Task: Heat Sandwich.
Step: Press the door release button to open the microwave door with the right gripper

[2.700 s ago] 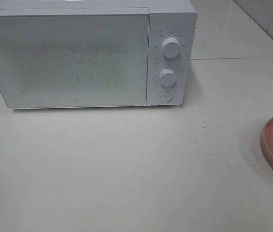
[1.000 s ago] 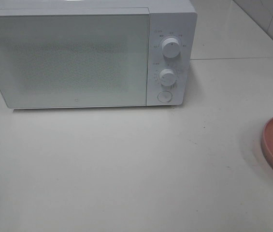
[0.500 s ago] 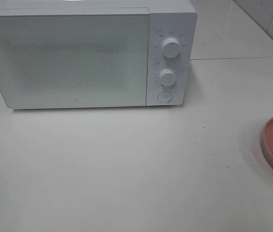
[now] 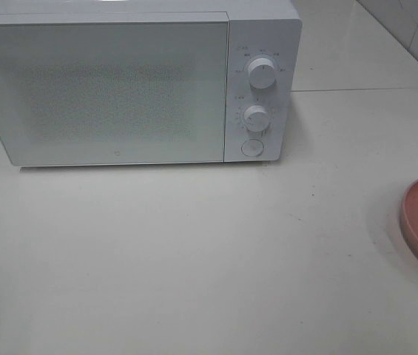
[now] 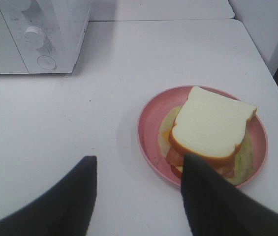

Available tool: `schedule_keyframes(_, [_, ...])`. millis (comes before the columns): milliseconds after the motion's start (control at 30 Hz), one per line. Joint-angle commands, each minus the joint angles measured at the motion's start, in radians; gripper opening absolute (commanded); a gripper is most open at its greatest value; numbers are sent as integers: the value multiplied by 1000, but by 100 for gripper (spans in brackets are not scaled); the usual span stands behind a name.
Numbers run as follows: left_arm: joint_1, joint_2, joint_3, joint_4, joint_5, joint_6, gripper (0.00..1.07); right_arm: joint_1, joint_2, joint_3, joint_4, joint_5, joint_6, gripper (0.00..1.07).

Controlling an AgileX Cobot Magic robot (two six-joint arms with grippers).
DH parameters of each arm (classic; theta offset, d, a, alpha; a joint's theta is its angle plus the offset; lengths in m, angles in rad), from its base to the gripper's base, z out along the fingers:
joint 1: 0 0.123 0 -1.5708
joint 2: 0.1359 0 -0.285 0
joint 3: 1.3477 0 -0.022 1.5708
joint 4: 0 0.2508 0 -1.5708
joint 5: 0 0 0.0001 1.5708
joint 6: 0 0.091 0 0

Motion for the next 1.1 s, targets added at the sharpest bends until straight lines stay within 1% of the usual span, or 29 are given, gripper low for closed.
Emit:
schedule_keyframes(33, [5, -24, 1, 0, -9, -2, 70, 2, -20, 1, 3, 1, -2, 52])
schedule_keyframes(433, [5, -24, 1, 0, -9, -2, 70, 2, -12, 1, 4, 0, -1, 53])
schedule_keyframes(567, [5, -24, 1, 0, -9, -2, 70, 2, -12, 1, 4, 0, -2, 60])
schedule_keyframes(667, [5, -24, 1, 0, -9, -2, 70, 2, -12, 1, 4, 0, -2, 62])
schedule_keyframes(933, [5, -24, 1, 0, -9, -2, 70, 2, -12, 1, 4, -1, -5, 62])
schedule_keyframes(1100, [5, -24, 1, 0, -9, -2, 70, 2, -12, -20, -2, -34, -10, 62])
